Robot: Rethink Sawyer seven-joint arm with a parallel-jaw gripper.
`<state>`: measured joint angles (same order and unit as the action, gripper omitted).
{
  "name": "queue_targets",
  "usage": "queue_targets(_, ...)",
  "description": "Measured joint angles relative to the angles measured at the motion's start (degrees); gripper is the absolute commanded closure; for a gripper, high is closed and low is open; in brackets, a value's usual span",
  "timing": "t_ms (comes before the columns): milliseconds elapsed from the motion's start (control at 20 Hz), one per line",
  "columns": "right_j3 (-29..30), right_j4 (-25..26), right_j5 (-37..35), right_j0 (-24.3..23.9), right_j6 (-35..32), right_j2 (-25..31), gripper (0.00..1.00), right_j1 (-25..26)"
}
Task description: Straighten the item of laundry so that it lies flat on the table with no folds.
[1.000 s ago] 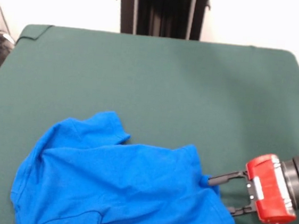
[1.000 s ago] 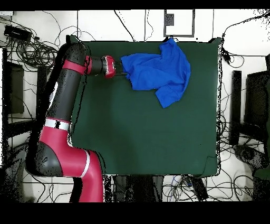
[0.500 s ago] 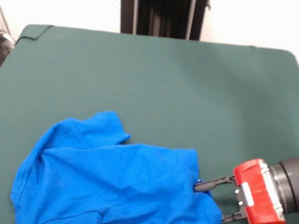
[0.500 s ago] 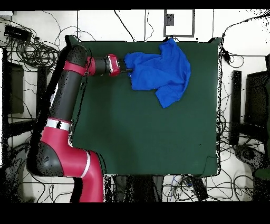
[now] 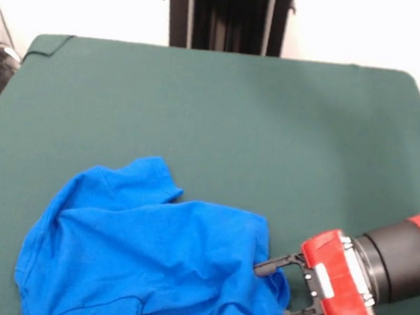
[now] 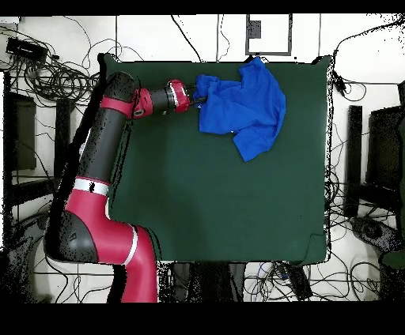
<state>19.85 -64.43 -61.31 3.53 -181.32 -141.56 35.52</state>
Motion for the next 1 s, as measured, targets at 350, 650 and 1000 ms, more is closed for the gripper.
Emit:
queue_targets(350, 0.0, 0.3, 0.1, -1.4, 0.0, 0.0, 0.00, 0.1)
queue_targets(650, 0.0, 0.3, -0.6, -2.4, 0.0, -0.5, 0.00, -0.1)
queue_targets(1000, 0.0, 0.2, -3.4, -2.2, 0.0, -0.8, 0.00, -0.7)
